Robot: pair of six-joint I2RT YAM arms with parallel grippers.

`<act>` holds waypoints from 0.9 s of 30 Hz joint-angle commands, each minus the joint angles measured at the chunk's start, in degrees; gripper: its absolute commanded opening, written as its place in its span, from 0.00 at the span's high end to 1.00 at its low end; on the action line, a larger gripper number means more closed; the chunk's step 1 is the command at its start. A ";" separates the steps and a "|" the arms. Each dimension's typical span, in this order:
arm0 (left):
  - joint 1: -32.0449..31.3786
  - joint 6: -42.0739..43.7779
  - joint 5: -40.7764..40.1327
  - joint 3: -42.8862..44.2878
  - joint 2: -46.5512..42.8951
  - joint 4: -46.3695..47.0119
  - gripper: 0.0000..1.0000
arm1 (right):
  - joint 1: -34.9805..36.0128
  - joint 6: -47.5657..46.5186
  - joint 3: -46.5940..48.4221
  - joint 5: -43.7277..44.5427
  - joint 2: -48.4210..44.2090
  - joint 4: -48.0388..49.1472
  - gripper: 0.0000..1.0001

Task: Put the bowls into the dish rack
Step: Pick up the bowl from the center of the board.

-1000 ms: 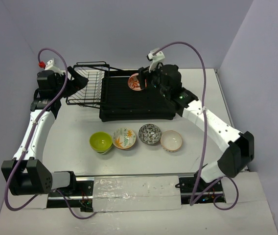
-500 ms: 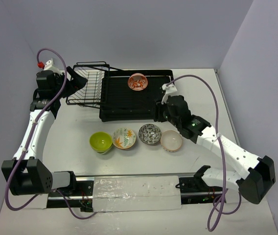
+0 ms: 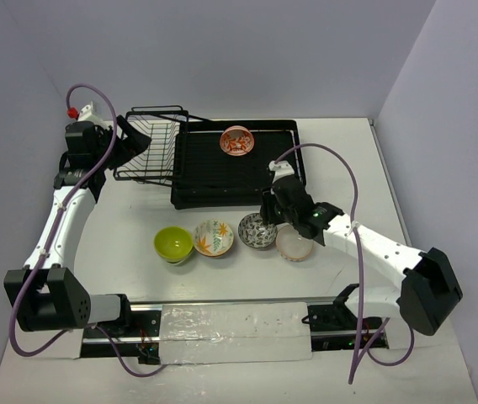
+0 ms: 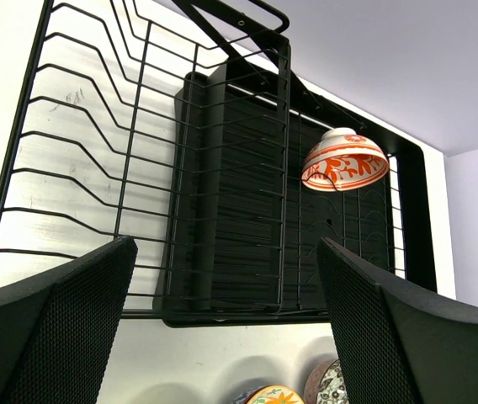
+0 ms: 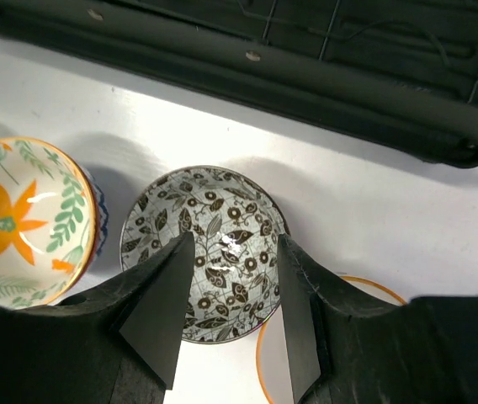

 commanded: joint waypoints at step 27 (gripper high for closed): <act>0.24 0.30 0.48 0.12 1.22 2.71 0.06 | -5.38 -1.74 -3.92 -9.36 6.64 5.07 0.49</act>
